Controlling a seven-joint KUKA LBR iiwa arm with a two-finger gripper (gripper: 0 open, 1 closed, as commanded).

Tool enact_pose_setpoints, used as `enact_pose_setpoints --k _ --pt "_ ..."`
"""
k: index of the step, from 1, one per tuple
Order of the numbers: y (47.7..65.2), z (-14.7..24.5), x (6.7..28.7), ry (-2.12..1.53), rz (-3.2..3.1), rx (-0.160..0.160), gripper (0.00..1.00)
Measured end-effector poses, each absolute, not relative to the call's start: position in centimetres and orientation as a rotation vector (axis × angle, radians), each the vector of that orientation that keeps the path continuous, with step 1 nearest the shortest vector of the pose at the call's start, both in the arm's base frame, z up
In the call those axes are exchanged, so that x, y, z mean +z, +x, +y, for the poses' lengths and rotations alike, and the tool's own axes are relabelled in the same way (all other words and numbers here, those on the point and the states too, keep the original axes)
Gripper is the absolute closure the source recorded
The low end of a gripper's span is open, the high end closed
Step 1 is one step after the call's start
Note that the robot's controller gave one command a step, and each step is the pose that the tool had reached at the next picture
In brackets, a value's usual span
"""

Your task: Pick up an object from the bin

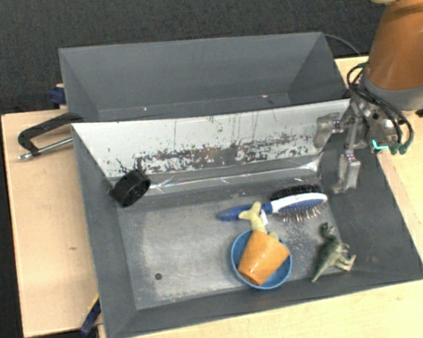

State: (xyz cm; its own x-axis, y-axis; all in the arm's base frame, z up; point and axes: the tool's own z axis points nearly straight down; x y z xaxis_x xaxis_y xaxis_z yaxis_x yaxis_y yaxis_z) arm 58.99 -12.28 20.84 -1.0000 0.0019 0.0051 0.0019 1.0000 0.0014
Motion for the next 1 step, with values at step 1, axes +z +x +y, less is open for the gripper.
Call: enact_pose_setpoints --k 1 --pt "58.38 -9.76 6.65 0.207 -3.128 -0.005 0.00"
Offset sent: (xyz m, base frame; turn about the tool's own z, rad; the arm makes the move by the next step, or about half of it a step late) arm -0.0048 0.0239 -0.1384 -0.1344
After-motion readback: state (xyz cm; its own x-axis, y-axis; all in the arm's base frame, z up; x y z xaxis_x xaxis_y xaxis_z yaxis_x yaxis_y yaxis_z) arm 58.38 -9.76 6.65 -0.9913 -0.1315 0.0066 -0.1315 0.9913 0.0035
